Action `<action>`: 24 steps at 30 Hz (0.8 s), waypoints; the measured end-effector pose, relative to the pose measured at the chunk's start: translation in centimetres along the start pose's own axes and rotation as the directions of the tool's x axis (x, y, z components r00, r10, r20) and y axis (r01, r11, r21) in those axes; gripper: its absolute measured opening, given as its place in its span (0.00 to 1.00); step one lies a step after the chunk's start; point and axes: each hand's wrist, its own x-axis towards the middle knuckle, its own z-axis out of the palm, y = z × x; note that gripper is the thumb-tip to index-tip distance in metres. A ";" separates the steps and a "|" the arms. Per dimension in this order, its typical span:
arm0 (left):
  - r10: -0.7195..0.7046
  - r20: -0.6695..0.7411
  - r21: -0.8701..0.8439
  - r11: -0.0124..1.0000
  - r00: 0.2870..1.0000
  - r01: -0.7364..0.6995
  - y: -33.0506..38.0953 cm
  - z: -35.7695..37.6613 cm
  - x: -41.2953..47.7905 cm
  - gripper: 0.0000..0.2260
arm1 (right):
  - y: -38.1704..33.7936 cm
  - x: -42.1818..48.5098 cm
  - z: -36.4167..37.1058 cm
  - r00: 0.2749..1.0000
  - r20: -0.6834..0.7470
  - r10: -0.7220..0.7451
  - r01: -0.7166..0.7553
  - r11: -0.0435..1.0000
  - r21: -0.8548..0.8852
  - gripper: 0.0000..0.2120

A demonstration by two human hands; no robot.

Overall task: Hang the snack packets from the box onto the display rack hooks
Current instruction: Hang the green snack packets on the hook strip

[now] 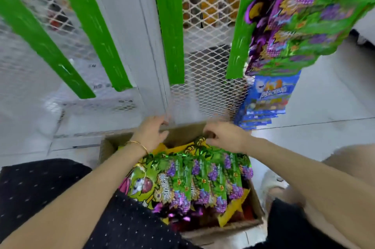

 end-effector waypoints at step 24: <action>0.039 0.357 0.139 0.986 0.933 -0.094 -7.0 6.5 -2.7 0.07 | -2.2 1.3 4.5 0.987 0.158 -0.028 -0.012 0.969 0.248 0.18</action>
